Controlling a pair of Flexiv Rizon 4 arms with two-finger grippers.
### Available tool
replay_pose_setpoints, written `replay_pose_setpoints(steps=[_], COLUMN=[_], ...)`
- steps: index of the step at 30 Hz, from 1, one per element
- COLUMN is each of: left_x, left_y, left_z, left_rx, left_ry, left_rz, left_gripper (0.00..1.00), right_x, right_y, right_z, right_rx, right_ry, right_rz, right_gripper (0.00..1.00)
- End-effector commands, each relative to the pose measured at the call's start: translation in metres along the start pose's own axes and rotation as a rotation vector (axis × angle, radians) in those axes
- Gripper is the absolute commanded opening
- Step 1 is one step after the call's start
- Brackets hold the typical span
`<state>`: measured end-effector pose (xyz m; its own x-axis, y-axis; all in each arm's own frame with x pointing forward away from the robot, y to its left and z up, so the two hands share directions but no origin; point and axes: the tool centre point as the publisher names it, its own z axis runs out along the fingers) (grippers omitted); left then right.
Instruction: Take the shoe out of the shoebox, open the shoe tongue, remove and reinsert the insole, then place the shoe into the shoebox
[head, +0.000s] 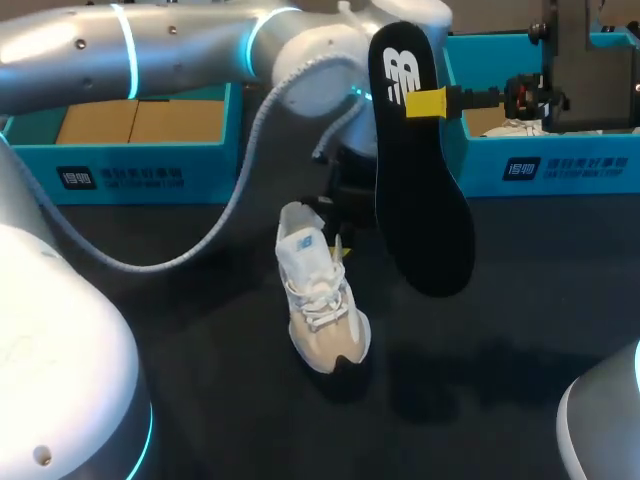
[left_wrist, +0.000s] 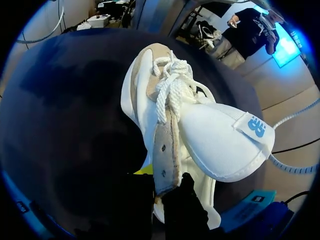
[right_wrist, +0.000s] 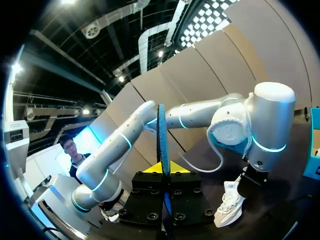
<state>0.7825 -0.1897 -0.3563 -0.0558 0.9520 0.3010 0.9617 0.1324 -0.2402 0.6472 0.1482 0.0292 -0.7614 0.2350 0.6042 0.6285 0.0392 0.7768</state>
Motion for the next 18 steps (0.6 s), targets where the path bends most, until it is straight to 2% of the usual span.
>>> replay_pose_setpoints(steps=[1,7,18], left_x=[-0.009,-0.015,-0.022], left_y=[-0.003,-0.007,-0.009], left_z=[-0.001,0.004,0.022], left_rx=[-0.026,-0.059,-0.047], left_ry=[0.091,0.116,0.147], left_rz=[0.017,0.036,0.055], left_gripper=[0.00,0.00,0.00], right_x=[-0.001,-0.001,-0.001], right_y=[0.003,0.003,0.003], right_z=[0.004,0.004,0.004], right_rx=[0.004,0.004,0.004], right_ry=[-0.001,-0.001,-0.001], right_rz=[0.002,0.002,0.002], right_gripper=[0.00,0.00,0.00])
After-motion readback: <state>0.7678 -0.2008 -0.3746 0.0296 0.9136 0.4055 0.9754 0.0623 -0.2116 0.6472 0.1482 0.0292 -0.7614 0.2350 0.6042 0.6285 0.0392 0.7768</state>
